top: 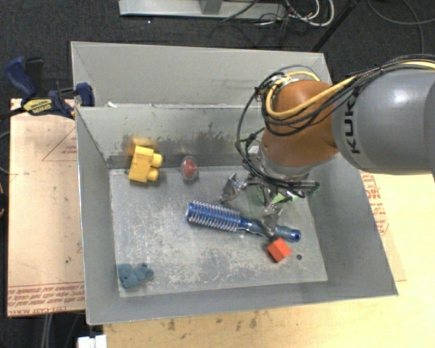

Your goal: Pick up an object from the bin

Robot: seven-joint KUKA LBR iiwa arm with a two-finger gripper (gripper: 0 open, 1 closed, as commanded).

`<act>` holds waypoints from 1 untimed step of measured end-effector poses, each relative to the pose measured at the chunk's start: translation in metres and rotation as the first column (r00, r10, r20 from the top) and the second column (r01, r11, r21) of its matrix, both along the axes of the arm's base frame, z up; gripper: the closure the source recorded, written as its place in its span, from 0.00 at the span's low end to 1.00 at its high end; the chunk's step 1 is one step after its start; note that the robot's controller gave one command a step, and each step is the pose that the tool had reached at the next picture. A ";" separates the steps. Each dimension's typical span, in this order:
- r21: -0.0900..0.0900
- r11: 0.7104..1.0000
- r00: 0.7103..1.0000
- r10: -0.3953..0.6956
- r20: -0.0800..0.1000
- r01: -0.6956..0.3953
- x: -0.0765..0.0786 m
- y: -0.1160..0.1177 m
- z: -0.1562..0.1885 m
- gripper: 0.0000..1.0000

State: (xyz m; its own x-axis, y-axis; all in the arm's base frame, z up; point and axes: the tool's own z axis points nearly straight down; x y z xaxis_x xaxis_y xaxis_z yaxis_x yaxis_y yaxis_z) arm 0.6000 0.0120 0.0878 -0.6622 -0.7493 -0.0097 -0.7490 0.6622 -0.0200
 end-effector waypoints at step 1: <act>0.000 1.000 1.000 -0.026 0.000 0.026 0.000 -0.001 0.000 0.00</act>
Offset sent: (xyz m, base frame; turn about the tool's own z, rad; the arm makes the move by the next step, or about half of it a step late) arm -0.0451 0.0107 -0.0178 0.1047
